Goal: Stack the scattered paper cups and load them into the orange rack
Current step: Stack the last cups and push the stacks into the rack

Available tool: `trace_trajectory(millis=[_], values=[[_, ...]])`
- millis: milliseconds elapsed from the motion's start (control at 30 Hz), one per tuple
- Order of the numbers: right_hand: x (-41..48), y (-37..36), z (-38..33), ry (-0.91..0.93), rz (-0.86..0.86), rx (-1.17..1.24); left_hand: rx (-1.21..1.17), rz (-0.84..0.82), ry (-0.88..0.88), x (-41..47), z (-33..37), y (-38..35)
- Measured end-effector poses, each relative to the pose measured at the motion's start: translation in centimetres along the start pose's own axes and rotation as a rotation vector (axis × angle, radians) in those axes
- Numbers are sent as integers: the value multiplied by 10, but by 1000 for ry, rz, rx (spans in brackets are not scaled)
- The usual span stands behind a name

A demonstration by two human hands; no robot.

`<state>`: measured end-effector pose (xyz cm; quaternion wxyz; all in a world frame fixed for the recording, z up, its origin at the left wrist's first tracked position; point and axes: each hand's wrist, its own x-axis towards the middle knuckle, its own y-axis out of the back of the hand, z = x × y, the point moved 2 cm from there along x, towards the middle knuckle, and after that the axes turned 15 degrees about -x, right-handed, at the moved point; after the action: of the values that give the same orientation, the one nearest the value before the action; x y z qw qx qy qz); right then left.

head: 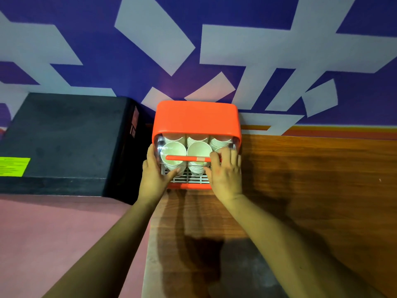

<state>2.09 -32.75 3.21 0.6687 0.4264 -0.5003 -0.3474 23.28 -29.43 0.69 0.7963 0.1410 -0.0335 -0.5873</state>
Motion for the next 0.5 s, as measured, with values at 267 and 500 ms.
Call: trace_trajectory(millis=[267, 500], values=[[4, 1, -2, 10, 9, 8, -27, 16, 1, 6, 1, -1], [-17, 7, 28, -332, -144, 205, -50, 19, 159, -2, -13, 12]])
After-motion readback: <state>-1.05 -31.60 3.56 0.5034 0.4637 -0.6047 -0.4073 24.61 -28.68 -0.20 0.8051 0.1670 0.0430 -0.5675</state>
